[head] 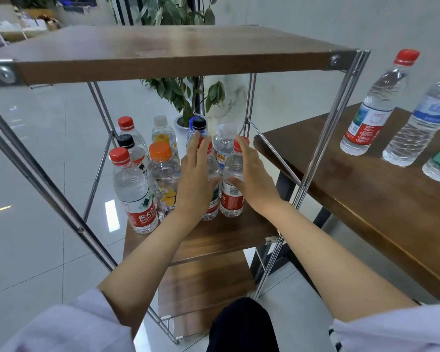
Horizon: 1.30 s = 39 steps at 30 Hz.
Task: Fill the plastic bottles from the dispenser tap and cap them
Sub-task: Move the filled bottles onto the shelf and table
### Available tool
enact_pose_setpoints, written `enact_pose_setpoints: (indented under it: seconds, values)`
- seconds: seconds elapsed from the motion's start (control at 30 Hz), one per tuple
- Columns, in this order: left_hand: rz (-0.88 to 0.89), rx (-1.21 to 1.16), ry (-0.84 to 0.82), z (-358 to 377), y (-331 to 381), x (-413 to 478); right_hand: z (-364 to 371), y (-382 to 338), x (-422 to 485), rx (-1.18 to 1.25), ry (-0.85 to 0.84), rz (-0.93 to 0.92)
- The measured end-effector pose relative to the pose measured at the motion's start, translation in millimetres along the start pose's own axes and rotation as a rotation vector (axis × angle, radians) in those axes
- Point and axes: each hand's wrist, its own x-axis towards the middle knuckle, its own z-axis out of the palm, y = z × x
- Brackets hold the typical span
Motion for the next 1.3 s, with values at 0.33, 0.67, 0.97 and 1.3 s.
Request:
enact_pose_setpoints:
  seconds: [0.33,0.67,0.97,1.3]
  values:
    - [-0.059,0.02,-0.116,-16.1,6.7,-4.0,-25.8,-13.0,-7.9,-0.172,-0.101,0.028]
    - [-0.002,0.086,-0.218,-59.8,41.7,-30.0,-63.4,-39.3,-50.3,-0.263,-0.135,-0.053]
    - [0.171,-0.103,-0.235,-65.6,100.2,-53.7,-129.5,-46.9,-122.0,-0.35,-0.03,-0.03]
    - [0.368,-0.179,-0.28,-43.6,198.9,-31.6,-232.6,-10.5,-164.0,-0.523,0.136,0.145]
